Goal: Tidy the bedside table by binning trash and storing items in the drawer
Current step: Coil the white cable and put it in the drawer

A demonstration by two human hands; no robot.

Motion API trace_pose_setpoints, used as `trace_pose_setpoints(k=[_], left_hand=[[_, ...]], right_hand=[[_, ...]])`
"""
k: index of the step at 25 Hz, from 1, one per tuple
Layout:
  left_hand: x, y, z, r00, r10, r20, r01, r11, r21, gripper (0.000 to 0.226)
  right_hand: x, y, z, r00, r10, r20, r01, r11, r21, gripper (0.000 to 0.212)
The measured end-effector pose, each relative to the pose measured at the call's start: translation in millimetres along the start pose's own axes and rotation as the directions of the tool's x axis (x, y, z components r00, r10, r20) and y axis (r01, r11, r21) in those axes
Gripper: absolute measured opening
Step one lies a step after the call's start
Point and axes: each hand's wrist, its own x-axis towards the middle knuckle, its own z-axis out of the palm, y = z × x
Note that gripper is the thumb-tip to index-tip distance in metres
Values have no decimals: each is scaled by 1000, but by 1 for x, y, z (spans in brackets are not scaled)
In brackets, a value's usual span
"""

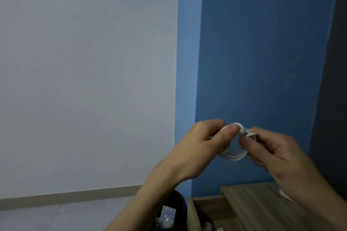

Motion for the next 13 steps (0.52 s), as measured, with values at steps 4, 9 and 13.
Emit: trace_pose_setpoints(k=[4, 9, 13], left_hand=[[3, -5, 10, 980, 129, -150, -96, 973, 209, 23], [11, -15, 10, 943, 194, -270, -125, 959, 254, 26], [10, -19, 8, 968, 177, -178, -160, 981, 110, 17]], right_hand=[[0, -7, 0, 1000, -17, -26, 13, 990, -141, 37], [-7, -12, -3, 989, 73, -125, -94, 981, -168, 18], [-8, -12, -10, 978, 64, -199, -102, 976, -190, 22]])
